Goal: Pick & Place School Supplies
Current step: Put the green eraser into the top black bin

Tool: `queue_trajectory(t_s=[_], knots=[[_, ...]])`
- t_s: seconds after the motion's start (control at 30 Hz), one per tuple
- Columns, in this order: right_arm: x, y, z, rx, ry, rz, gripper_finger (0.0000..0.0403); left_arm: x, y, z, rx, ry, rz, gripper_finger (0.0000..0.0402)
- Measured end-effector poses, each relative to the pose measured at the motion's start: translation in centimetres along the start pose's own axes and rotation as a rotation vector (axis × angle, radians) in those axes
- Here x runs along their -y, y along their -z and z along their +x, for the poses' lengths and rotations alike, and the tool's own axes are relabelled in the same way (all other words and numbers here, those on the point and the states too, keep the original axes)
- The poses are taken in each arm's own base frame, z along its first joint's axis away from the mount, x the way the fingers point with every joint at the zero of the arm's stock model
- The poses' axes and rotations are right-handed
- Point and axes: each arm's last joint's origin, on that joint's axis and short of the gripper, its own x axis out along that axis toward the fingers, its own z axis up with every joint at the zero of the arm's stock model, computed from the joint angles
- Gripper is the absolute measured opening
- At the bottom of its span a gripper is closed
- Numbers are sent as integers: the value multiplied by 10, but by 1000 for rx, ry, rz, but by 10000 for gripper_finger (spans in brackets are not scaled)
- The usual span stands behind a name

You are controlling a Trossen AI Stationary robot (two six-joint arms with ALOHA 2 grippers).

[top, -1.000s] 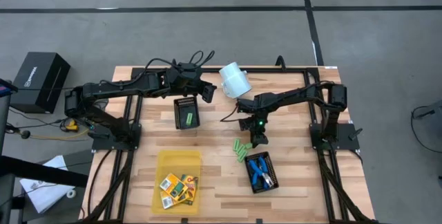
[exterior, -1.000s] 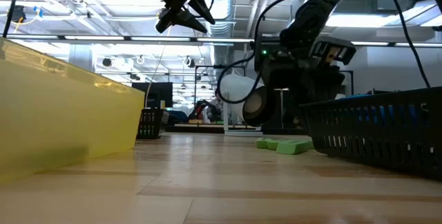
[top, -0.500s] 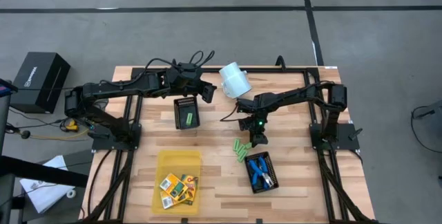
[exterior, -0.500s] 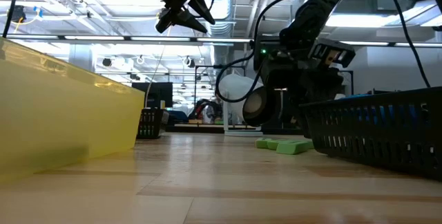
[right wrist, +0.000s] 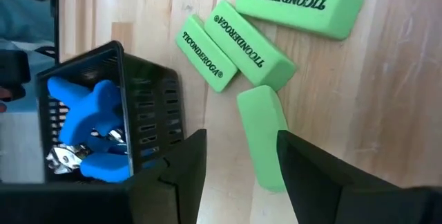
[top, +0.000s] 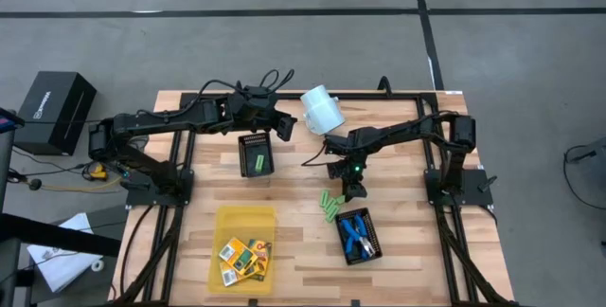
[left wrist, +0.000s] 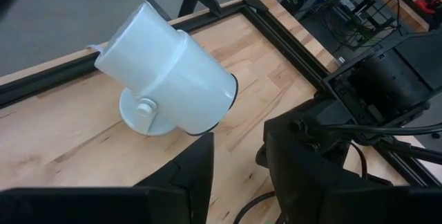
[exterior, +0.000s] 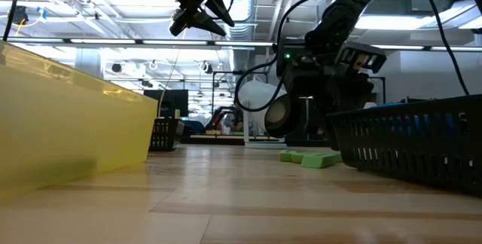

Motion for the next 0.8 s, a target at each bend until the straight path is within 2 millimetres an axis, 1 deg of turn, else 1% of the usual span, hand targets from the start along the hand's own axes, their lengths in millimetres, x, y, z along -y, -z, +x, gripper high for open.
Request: queue_trajectory(t_s=[0.1,0.4,0.6,0.8], knots=[[-1,0,0,5,-25,6,169,0,0,0,1,-1,0,129],[-1,0,0,6,-23,-3,167,0,1,0,1,-3,0,129],[-1,-1,0,9,-22,-8,166,-7,13,7,-40,-17,0,129],[1,-1,2,9,-20,-12,169,-13,25,12,-93,-12,-40,129]])
